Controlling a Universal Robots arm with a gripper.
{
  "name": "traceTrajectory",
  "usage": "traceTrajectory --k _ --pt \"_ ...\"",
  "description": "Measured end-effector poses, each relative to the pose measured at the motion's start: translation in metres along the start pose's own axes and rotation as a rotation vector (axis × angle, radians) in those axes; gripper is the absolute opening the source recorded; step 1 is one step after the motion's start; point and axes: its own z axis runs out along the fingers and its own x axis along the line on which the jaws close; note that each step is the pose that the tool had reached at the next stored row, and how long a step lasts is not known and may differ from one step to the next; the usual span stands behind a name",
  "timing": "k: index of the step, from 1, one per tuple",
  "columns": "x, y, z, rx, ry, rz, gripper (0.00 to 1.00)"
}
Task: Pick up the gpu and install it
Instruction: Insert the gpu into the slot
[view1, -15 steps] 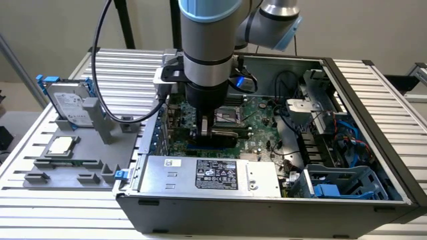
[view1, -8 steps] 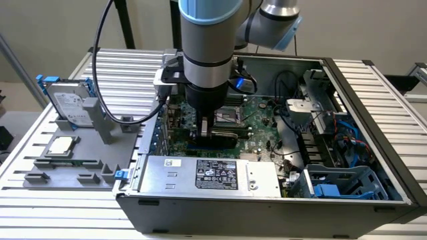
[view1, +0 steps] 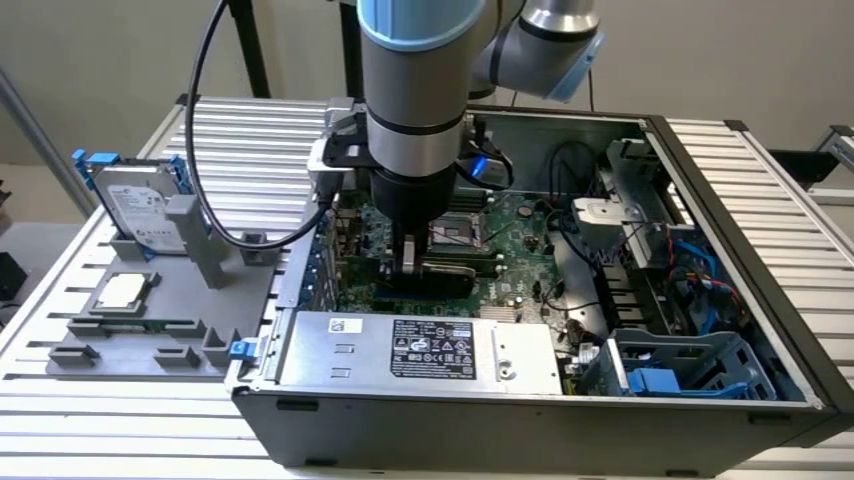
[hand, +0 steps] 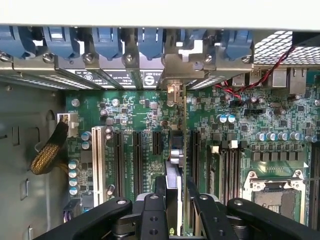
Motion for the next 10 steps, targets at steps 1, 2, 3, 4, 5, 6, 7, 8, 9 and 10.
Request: traceTrajectory --k 1,2,3,4,5,6,7,8,9,10 --pt "-0.0001 0.0002 0.0 0.0 0.0 0.0 0.0" --pt "-0.0002 0.0005 0.0 0.0 -0.0001 0.0 0.0" --pt "-0.0004 0.0008 0.0001 0.0001 -0.0001 0.0 0.0" --pt "-0.0005 0.0012 0.0001 0.0 -0.0002 0.0 0.0" --pt "-0.0006 0.0015 0.0001 0.0 -0.0002 0.0 0.0" --pt "-0.0008 0.0018 0.0001 0.0001 -0.0001 0.0 0.0" --pt "-0.001 0.0021 0.0002 0.0 -0.0001 0.0 0.0" --pt "-0.0012 0.0022 0.0002 0.0 0.0 0.0 0.0" --pt "-0.0015 0.0024 0.0002 -0.0001 0.0 0.0 0.0" --pt "-0.0017 0.0025 0.0003 -0.0001 0.0001 0.0 0.0"
